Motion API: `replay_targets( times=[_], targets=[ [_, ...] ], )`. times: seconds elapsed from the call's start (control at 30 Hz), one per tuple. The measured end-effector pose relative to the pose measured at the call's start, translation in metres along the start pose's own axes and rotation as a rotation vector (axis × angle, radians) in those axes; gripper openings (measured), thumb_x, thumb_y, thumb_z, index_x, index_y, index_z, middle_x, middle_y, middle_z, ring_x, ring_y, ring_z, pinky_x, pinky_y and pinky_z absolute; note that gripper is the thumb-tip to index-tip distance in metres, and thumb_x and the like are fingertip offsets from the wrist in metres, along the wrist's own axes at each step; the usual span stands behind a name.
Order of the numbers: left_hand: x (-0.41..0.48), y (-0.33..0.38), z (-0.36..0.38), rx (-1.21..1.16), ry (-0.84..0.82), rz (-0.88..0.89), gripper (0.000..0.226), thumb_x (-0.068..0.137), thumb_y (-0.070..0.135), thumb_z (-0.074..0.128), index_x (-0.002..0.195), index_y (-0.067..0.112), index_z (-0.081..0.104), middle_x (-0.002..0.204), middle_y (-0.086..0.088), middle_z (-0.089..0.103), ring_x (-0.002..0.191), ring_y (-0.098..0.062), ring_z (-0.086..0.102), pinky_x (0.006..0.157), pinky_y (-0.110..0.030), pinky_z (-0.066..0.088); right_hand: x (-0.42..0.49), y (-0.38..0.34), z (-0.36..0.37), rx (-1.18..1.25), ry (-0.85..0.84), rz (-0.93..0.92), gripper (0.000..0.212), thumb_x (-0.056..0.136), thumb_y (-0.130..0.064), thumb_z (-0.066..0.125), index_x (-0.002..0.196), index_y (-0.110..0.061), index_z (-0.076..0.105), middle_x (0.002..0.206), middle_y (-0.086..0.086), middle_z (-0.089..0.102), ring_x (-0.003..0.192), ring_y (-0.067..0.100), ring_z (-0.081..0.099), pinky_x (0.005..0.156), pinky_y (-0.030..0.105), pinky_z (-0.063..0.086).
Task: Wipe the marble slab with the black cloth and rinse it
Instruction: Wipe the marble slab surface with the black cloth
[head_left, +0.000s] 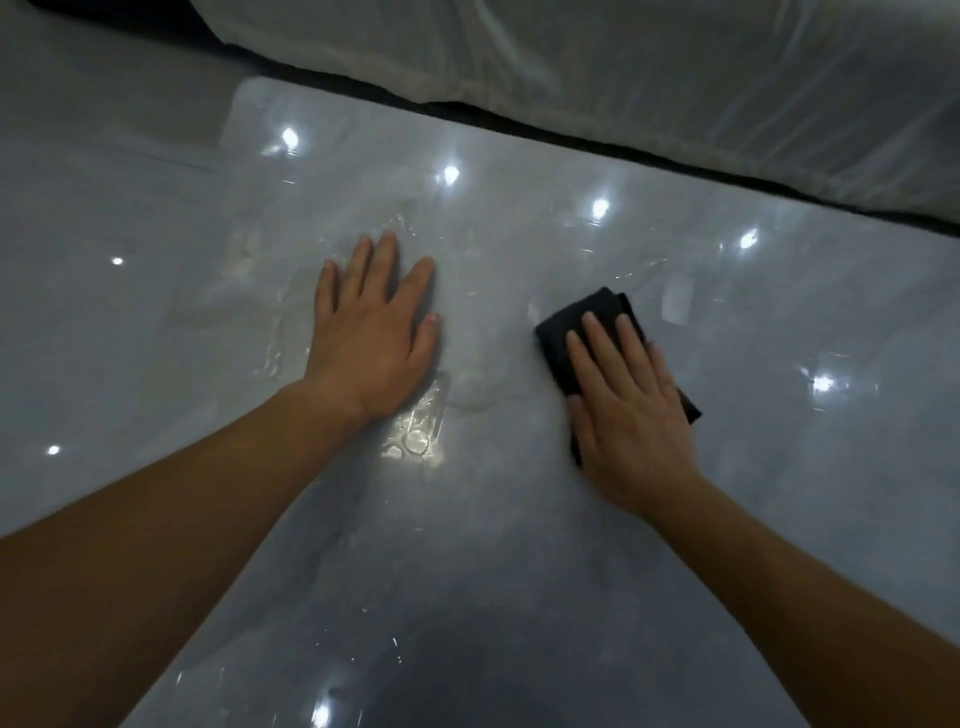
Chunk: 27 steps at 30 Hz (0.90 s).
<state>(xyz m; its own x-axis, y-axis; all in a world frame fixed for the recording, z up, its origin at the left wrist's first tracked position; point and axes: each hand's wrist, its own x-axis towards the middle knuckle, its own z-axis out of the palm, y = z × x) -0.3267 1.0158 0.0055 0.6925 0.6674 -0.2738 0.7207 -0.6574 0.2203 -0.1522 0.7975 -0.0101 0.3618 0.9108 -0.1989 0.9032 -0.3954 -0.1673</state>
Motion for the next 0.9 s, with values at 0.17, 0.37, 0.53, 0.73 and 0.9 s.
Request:
replay_targets(
  times=[0.17, 0.37, 0.53, 0.73, 0.9],
  targets=[
    [0.002, 0.009, 0.005, -0.007, 0.031, -0.046, 0.064, 0.094, 0.048, 0.026, 0.153, 0.025, 0.034, 0.167, -0.014, 0.014, 0.154, -0.034, 0.007, 0.121, -0.058, 0.005, 0.07, 0.032, -0.019, 0.072, 0.089, 0.309, 0.062, 0.103, -0.039, 0.023, 0.161, -0.017, 0.015, 0.169, 0.006, 0.008, 0.156, 0.028, -0.001, 0.126, 0.048, 0.003],
    [0.003, 0.012, 0.005, 0.011, 0.031, -0.04, 0.061, 0.093, 0.046, 0.029, 0.15, 0.024, 0.037, 0.165, -0.016, 0.017, 0.153, -0.036, 0.01, 0.121, -0.059, 0.008, 0.07, -0.014, -0.011, 0.034, 0.041, -0.015, 0.06, 0.104, -0.037, 0.029, 0.16, -0.017, 0.02, 0.169, 0.005, 0.013, 0.156, 0.029, 0.002, 0.125, 0.053, 0.01],
    [0.003, 0.009, 0.004, 0.013, 0.037, -0.028, 0.063, 0.093, 0.048, 0.026, 0.149, 0.023, 0.038, 0.165, -0.016, 0.02, 0.152, -0.037, 0.012, 0.121, -0.059, 0.01, 0.029, 0.014, -0.005, 0.012, 0.014, -0.187, 0.057, 0.102, -0.031, 0.035, 0.157, -0.018, 0.031, 0.167, 0.002, 0.02, 0.156, 0.026, 0.007, 0.126, 0.05, 0.013],
    [0.004, 0.011, 0.004, -0.001, 0.05, -0.032, 0.063, 0.092, 0.048, 0.028, 0.148, 0.022, 0.041, 0.164, -0.017, 0.023, 0.152, -0.038, 0.015, 0.12, -0.06, 0.011, 0.035, 0.059, -0.022, 0.13, 0.128, 0.182, 0.058, 0.1, -0.029, 0.037, 0.156, -0.013, 0.033, 0.166, 0.007, 0.023, 0.155, 0.028, 0.011, 0.126, 0.049, 0.013],
    [0.004, 0.012, 0.002, -0.028, 0.038, -0.046, 0.063, 0.092, 0.049, 0.026, 0.148, 0.024, 0.04, 0.165, -0.015, 0.021, 0.153, -0.036, 0.011, 0.122, -0.058, 0.007, 0.097, 0.054, -0.034, 0.167, 0.139, 0.335, 0.063, 0.099, -0.034, 0.03, 0.159, -0.016, 0.025, 0.168, 0.006, 0.015, 0.156, 0.028, 0.005, 0.126, 0.049, 0.009]
  ],
)
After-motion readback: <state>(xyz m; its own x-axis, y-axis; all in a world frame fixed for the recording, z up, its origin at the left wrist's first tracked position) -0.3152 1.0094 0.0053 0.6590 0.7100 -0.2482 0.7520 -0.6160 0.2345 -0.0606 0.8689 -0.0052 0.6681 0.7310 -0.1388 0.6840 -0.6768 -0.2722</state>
